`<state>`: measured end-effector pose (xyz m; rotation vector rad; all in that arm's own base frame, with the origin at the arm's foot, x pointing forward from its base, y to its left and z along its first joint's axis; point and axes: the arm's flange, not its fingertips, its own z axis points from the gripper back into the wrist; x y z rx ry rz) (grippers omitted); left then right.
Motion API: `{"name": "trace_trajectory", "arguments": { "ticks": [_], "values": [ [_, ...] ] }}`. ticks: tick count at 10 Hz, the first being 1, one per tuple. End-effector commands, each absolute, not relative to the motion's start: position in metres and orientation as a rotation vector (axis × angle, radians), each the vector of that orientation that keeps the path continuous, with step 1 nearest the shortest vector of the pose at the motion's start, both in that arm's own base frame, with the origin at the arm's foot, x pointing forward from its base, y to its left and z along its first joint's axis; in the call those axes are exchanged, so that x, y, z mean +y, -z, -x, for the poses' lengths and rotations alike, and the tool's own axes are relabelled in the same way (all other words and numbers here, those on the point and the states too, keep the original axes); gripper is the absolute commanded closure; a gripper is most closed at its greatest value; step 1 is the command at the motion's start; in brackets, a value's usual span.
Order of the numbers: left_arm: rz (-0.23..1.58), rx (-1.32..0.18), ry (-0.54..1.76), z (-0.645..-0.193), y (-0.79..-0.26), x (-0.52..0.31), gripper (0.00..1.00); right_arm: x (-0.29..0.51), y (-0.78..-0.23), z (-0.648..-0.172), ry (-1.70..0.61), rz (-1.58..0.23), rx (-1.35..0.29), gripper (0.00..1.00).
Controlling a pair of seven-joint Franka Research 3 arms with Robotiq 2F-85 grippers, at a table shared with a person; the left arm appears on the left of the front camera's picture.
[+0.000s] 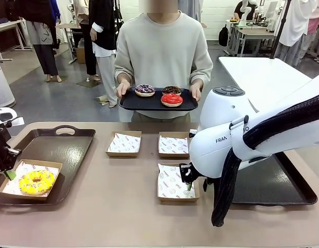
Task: Individually package the donuts and arrange them on the tray.
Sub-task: Place the picked Paper togo box on the Handle tray while simultaneously picking up another Paper togo box from the table with the other hand.
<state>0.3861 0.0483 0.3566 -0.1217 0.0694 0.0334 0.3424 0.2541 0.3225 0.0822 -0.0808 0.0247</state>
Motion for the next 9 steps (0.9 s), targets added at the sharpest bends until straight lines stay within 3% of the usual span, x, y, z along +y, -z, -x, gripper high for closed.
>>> {"name": "trace_trajectory", "arguments": {
  "ticks": [1, 2, 4, 6, 7, 8, 9],
  "values": [
    [0.080, 0.062, -0.031, -0.3880, -0.3534, 0.0458, 0.77, 0.2578, -0.3194, -0.3431, -0.012, -0.068, -0.075, 0.85],
    [0.079, 0.064, -0.031, -0.3881, -0.3532, 0.0460, 0.43, 0.2574, -0.3192, -0.3434, -0.010, -0.070, -0.077, 0.95],
    [0.081, 0.065, -0.035, -0.3877, -0.3536, 0.0450, 0.00, 0.2579, -0.3193, -0.3434, -0.010, -0.074, -0.081, 1.00],
    [0.091, 0.061, -0.035, -0.3877, -0.3547, 0.0439, 0.00, 0.2580, -0.3187, -0.3426, -0.011, -0.074, -0.077, 1.00],
    [0.093, 0.060, -0.036, -0.3877, -0.3554, 0.0438, 0.12, 0.2581, -0.3189, -0.3423, -0.011, -0.073, -0.078, 1.00],
    [0.097, 0.059, -0.036, -0.3878, -0.3560, 0.0436, 0.03, 0.2581, -0.3190, -0.3420, -0.010, -0.073, -0.078, 1.00],
    [0.098, 0.059, -0.037, -0.3877, -0.3564, 0.0433, 0.00, 0.2578, -0.3190, -0.3420, -0.007, -0.072, -0.076, 1.00]
  ]
}}
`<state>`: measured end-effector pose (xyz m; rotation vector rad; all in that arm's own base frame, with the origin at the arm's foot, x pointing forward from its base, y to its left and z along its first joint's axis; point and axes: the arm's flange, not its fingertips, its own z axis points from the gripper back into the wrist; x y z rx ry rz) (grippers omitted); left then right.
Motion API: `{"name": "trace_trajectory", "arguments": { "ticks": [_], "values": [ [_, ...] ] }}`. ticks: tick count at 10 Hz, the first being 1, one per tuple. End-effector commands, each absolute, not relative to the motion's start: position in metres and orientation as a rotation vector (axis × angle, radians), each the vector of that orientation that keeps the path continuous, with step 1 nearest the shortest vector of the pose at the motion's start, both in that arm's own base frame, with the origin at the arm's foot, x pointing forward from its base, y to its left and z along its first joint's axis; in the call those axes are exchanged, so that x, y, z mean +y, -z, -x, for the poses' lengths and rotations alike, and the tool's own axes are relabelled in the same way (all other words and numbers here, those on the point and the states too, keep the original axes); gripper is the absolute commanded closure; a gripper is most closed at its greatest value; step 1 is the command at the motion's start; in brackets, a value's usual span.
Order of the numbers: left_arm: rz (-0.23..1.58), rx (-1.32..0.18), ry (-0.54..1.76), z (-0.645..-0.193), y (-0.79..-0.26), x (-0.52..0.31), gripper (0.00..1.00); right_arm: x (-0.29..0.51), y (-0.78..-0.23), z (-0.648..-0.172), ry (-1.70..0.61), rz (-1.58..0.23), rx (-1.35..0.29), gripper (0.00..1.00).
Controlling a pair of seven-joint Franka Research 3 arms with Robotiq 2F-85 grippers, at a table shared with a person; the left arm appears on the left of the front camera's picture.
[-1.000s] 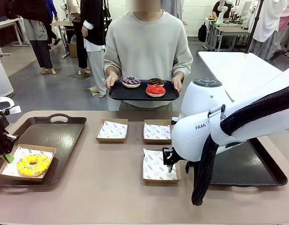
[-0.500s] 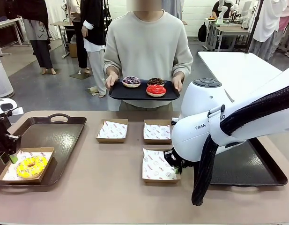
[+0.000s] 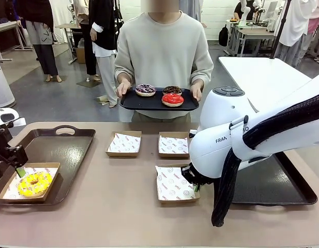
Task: Individually package the donuts and arrange them on the tray.
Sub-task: Place the picked Paper togo box on the Handle tray while simultaneously picking up another Paper togo box from the table with the other hand.
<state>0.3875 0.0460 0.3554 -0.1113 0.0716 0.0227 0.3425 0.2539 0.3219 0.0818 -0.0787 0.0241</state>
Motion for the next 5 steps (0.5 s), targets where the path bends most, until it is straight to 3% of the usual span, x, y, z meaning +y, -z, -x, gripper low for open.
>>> {"name": "trace_trajectory", "arguments": {
  "ticks": [1, 3, 5],
  "values": [
    [0.099, 0.059, -0.038, -0.388, -0.357, 0.044, 0.00, 0.258, -0.319, -0.342, -0.006, -0.071, -0.075, 1.00],
    [0.113, 0.057, -0.042, -0.387, -0.360, 0.045, 0.04, 0.260, -0.322, -0.340, -0.009, -0.073, -0.073, 1.00],
    [0.140, 0.064, -0.048, -0.387, -0.364, 0.045, 0.00, 0.263, -0.335, -0.332, -0.007, -0.080, -0.073, 1.00]
  ]
}}
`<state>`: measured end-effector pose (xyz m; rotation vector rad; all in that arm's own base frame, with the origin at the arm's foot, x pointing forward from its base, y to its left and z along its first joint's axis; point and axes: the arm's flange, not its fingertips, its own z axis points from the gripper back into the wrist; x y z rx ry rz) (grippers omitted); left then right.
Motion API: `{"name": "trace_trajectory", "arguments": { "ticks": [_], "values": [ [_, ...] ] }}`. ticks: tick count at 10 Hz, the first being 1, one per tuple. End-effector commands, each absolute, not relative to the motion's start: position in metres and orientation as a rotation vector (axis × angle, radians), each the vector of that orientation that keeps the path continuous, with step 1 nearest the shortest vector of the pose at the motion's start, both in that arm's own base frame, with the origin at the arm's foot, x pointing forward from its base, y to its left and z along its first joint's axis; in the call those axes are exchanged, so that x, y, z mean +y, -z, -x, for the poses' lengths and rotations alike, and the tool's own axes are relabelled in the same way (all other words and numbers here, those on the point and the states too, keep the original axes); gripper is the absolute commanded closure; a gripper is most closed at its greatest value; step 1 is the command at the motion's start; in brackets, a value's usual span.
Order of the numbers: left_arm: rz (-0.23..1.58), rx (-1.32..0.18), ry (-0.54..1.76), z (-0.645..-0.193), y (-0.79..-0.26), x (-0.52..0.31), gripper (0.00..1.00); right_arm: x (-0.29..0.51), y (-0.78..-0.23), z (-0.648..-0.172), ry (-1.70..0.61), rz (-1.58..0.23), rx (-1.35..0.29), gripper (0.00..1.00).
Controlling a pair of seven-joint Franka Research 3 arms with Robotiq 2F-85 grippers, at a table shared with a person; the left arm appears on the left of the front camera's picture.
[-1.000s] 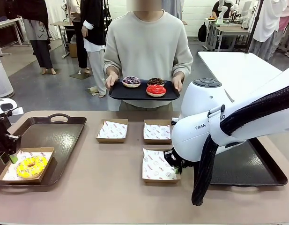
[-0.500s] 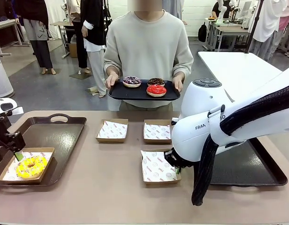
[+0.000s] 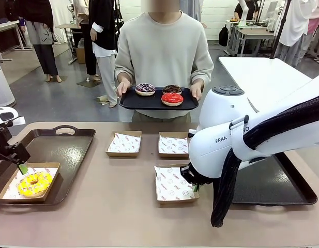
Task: Individually package the donuts and arrange them on the tray.
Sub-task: Place the picked Paper togo box on the Handle tray while simultaneously picking up another Paper togo box from the table with the other hand.
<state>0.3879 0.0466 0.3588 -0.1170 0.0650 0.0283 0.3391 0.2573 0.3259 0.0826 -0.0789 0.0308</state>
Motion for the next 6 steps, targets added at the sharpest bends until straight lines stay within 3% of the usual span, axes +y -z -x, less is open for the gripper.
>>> {"name": "trace_trajectory", "arguments": {
  "ticks": [1, 6],
  "values": [
    [0.197, 0.093, -0.023, -0.387, -0.368, 0.045, 0.00, 0.263, -0.350, -0.324, -0.012, -0.095, -0.045, 1.00],
    [0.740, -0.022, -0.013, -0.383, -0.422, 0.091, 0.00, 0.251, -0.460, -0.320, 0.003, -0.059, -0.111, 1.00]
  ]
}}
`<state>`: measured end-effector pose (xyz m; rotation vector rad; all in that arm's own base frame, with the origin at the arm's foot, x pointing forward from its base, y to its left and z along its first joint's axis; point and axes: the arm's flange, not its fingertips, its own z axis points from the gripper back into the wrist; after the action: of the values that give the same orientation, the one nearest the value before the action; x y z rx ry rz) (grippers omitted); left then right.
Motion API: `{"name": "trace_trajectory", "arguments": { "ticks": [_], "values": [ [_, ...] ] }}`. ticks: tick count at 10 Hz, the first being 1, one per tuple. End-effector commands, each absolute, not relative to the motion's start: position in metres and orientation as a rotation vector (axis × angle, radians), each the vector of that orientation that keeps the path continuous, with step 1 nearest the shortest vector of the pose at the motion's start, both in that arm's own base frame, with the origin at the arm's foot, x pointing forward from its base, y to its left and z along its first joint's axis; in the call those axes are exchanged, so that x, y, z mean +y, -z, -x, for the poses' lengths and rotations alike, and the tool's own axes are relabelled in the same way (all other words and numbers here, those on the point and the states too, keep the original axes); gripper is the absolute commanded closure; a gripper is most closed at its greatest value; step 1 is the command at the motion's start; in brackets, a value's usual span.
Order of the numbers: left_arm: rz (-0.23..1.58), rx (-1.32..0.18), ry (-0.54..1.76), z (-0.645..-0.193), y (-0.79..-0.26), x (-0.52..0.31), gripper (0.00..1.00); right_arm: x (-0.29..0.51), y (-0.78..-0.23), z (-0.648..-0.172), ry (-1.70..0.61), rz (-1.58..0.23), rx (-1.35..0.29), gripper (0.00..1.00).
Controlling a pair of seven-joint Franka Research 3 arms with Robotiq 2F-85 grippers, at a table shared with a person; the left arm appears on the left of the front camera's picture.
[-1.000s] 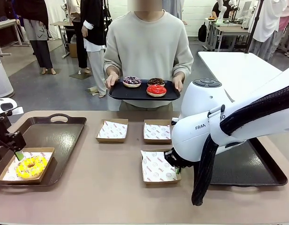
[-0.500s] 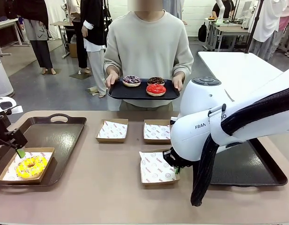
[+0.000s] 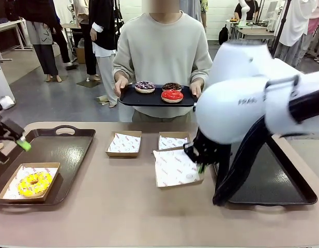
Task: Individually package the donuts and arrange them on the tray.
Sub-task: Place the picked Paper togo box on the Handle tray while simultaneously picking up another Paper togo box from the table with the other hand.
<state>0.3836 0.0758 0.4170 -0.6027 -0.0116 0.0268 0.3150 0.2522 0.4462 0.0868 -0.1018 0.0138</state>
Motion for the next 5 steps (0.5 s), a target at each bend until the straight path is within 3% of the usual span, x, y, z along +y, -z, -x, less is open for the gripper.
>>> {"name": "trace_trajectory", "arguments": {
  "ticks": [1, 5],
  "values": [
    [0.869, -0.057, -0.021, -0.380, -0.431, 0.111, 0.00, 0.250, -0.481, -0.327, 0.009, -0.058, -0.119, 1.00],
    [1.187, -0.147, -0.056, -0.366, -0.430, 0.186, 0.00, 0.255, -0.544, -0.392, 0.038, -0.033, -0.060, 1.00]
  ]
}}
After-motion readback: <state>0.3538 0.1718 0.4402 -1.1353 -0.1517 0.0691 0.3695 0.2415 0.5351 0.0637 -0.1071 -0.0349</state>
